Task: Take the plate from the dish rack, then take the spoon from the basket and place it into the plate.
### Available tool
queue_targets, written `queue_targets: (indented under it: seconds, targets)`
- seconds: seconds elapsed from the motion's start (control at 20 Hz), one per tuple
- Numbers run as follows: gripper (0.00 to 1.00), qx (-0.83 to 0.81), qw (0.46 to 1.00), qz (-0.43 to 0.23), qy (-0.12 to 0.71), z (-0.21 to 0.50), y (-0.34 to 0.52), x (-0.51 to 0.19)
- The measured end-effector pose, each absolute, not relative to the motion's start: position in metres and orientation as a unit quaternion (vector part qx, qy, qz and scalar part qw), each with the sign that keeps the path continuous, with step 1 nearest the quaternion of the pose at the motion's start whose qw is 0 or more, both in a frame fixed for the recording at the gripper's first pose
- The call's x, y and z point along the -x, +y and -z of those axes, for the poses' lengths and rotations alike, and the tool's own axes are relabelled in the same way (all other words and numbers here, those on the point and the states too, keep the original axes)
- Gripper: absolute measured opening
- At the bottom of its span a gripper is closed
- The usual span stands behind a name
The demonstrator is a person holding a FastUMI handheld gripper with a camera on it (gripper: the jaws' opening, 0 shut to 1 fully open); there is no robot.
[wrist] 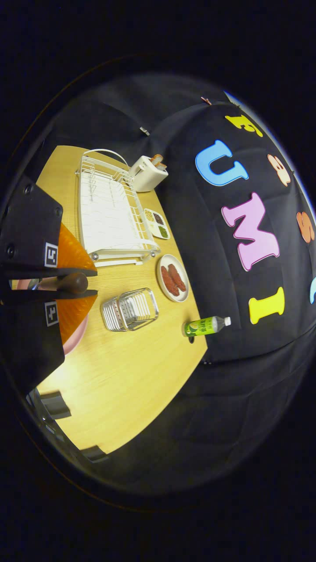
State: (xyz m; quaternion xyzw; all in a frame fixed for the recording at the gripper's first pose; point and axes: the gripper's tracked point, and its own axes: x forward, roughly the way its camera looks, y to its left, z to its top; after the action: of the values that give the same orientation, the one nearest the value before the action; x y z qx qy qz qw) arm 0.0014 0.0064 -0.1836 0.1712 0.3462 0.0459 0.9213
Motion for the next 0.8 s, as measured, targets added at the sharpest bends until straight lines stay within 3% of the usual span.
queue_targets:
  seconds: [0.3, 0.8]
  targets:
    - [0.13, -0.158, 0.903, -0.036, 0.399, 0.232, 0.010, 0.015]
    - [0.14, -0.199, 0.888, -0.035, 0.412, 0.241, 0.014, 0.015]
